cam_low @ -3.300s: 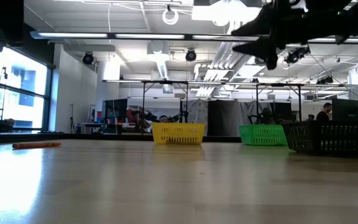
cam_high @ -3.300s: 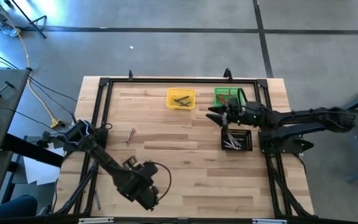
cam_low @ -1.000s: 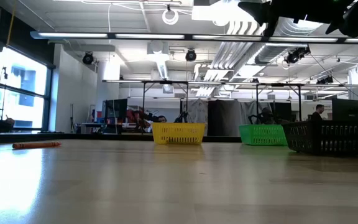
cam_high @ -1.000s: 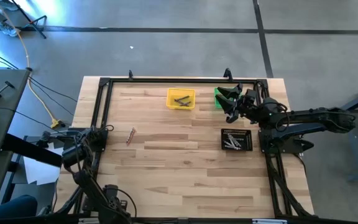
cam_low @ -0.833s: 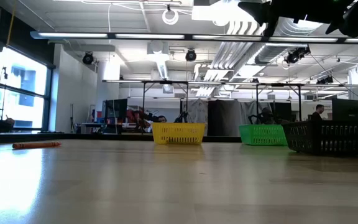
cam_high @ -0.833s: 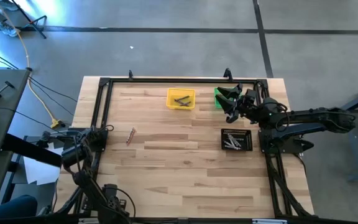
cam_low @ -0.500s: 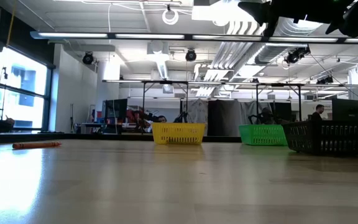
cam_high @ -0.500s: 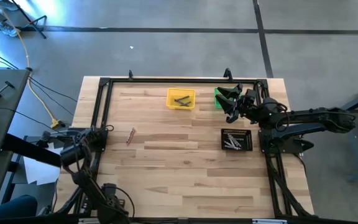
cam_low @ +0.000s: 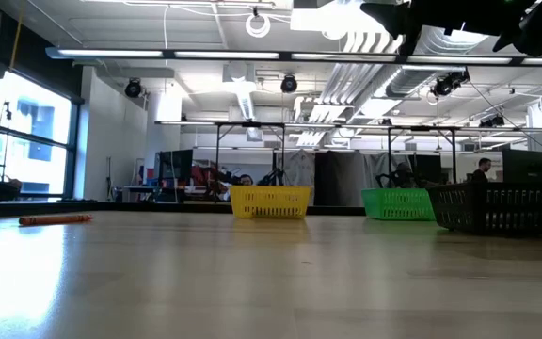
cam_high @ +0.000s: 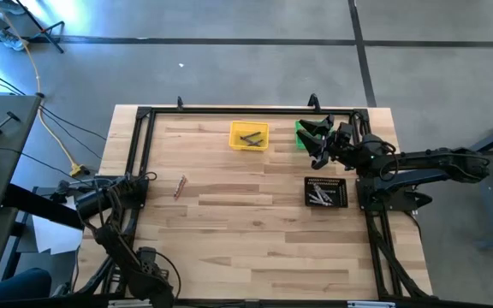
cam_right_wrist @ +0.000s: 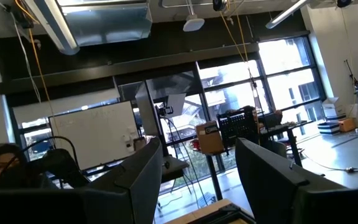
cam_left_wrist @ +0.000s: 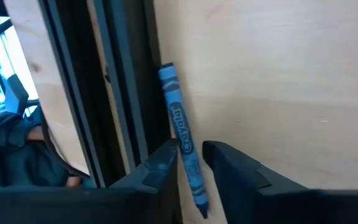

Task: Sort crayons
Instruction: Put the blue crayon into the yellow bin

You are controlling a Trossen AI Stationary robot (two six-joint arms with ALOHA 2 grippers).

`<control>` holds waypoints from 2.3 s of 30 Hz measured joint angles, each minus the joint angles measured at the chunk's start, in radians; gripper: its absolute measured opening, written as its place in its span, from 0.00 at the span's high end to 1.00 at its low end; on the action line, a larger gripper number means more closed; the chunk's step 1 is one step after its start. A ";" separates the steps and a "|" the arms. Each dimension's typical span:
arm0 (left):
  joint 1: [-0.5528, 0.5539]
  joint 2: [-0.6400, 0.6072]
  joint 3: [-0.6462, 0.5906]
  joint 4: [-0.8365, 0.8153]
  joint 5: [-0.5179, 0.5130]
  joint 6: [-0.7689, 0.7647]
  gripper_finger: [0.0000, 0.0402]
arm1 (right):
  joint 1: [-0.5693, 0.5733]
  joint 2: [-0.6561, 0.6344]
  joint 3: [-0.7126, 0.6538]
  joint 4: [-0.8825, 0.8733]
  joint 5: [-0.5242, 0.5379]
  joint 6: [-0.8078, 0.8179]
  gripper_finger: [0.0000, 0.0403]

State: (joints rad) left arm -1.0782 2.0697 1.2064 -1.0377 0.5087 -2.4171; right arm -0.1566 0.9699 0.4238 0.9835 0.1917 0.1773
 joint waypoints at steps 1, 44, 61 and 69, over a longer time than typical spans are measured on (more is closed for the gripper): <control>0.000 0.000 -0.001 0.003 0.000 0.007 0.80 | 0.000 0.000 0.000 0.000 0.000 -0.001 0.51; 0.117 0.012 0.126 0.016 -0.074 0.241 0.93 | 0.000 0.000 0.000 0.005 0.000 0.001 0.51; 0.254 0.010 0.205 0.015 -0.325 0.500 0.93 | 0.000 0.000 0.000 0.008 0.000 0.001 0.51; 0.321 0.009 0.204 0.013 -0.338 0.650 0.93 | 0.000 0.000 0.000 0.008 0.000 0.001 0.51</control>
State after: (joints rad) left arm -0.7568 2.0789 1.4109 -1.0252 0.1707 -1.7671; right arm -0.1564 0.9699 0.4236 0.9912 0.1917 0.1782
